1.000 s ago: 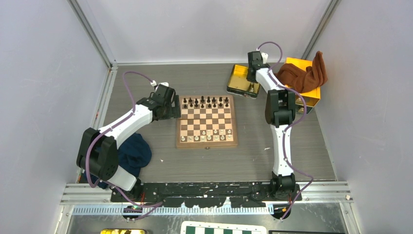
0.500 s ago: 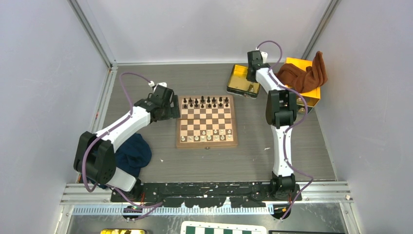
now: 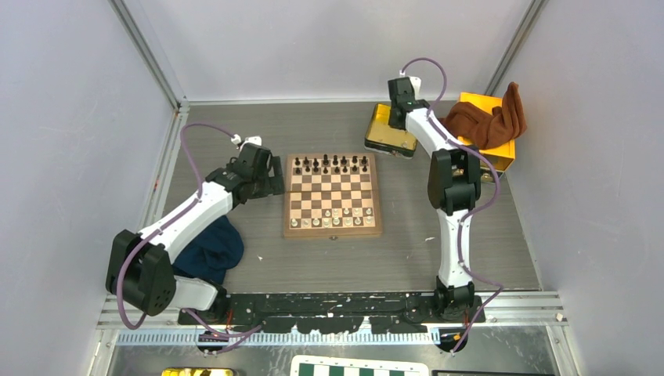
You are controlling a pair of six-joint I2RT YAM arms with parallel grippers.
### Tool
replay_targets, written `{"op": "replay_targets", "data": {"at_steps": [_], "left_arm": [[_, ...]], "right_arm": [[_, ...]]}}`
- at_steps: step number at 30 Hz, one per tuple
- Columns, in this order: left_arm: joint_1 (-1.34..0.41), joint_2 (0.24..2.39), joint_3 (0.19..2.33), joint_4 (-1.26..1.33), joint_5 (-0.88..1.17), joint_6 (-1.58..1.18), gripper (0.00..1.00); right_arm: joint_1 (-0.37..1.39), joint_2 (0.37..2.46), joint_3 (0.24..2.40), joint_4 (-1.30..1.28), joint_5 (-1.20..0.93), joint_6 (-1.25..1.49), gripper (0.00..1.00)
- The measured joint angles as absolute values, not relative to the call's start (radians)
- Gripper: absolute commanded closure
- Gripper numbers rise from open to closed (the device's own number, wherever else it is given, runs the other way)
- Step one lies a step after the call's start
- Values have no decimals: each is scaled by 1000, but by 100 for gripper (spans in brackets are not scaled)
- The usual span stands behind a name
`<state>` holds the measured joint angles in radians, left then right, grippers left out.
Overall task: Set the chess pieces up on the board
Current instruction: Pick up the chess piece from the storage box, then place the chess piece on the chessboard.
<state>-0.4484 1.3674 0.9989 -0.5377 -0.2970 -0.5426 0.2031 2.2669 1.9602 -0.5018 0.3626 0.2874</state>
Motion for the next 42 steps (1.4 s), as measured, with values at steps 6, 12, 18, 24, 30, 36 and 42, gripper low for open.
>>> {"op": "replay_targets", "data": {"at_steps": [6,12,18,24,30,36,42], "left_arm": [[-448,1340,982,-539,-297,-543,2],[-448,1308,968,-540,-297,-544,2],[-448,1280,952,-541,-297,-545,2],[-448,1250,942,-544,-297,-544,2],[-448,1237,936,-543,-300,-544,1],[-448,1219,915,-545,-305,-543,1],[-444,1208,910,-545,-308,-542,1]], "right_arm": [[295,2167,1879,-504,376,256,98],[457,2028,1784,-514,376,241,98],[630,1912,1681,-541,381,239,98],[783,1862,1616,-575,388,253,98],[910,1857,1579,-598,403,277,98],[985,1855,1506,-578,408,300,98],[995,1851,1401,-523,411,319,98]]}}
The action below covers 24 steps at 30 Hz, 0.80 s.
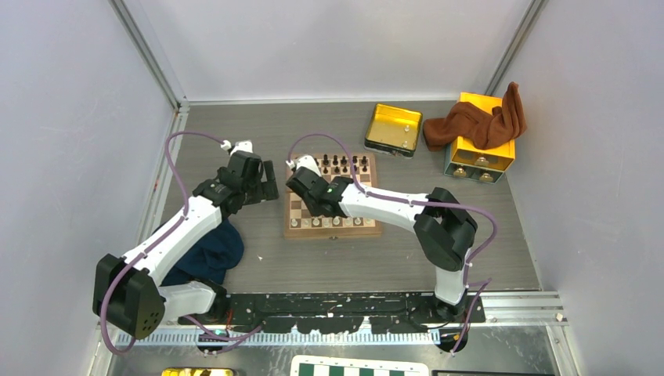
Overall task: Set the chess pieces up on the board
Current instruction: Place the chess piece on the chessboard.
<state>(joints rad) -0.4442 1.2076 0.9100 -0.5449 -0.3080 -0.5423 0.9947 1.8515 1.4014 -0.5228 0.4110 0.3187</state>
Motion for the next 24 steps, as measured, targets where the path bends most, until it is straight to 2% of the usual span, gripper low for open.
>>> {"op": "replay_targets", "data": {"at_steps": [7,24], "left_arm": [[-443,1208,910,-545,-314,-542,1],[-443,1209,908,-544,-314,-542,1]], "right_arm": [[995,1851,1314,-441,408,326,98],[995,1852,1306,-352,375,330,98]]}}
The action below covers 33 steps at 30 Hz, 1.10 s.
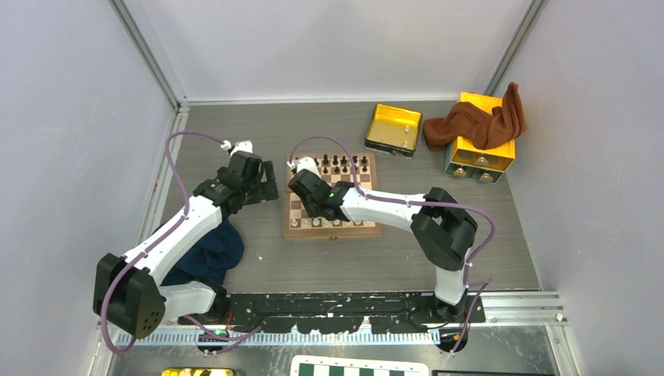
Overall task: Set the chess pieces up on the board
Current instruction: Place the chess piece on the chessboard.
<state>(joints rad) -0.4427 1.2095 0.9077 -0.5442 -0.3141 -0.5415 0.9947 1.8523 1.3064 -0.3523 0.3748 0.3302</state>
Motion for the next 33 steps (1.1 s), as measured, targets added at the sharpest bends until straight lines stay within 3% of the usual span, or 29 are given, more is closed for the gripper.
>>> {"op": "replay_targets", "data": {"at_steps": [25,33], "left_arm": [[-443,1222,908,-544,-315,-537,1],[-443,1225,908,-544,-315,-537,1]], "right_arm": [[995,1903,1307,-337,360,339,98],[995,1907,1306,-336,360,339,89]]}}
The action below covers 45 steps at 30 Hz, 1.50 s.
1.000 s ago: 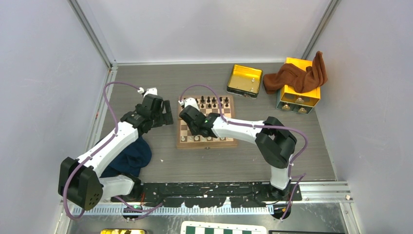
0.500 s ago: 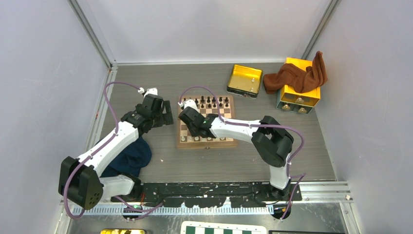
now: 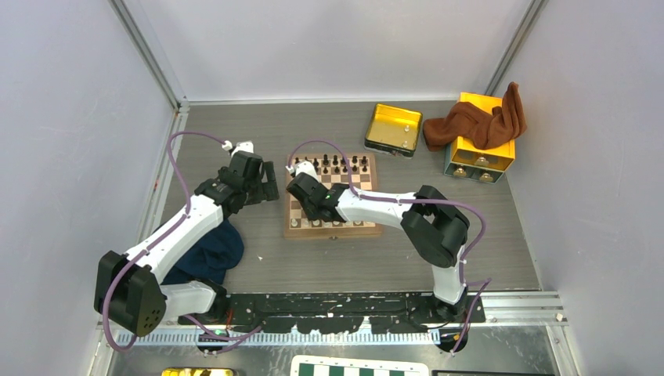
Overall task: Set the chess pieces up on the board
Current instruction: Place the chess piece on the chessboard, then pick up the chess piece from the storage box.
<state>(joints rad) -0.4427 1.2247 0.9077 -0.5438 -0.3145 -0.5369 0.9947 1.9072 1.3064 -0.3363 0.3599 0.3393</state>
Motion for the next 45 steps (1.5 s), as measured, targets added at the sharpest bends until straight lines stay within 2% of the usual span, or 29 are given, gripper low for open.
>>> {"op": "replay_targets", "data": {"at_steps": [8,16,34,39,45], "left_arm": [[-443,1229,908,-543,-315,-537,1],[-443,1233,908,-543,-314,-537,1],[-443,1238,908,-543,-315,-538,1],[-443,1238,909,-543,-315,-537,1],[-440,1240,916,-543,-315,-537,1]], "right_arm": [[995,1907,1307,-337,361,339,77],[995,1907,1307,-337,365,339,72],[995,1907,1377,-378,365,319,70],[995,1906,1454,-406,377,306,59],[971,1904,1558,-429,415,271,55]]}}
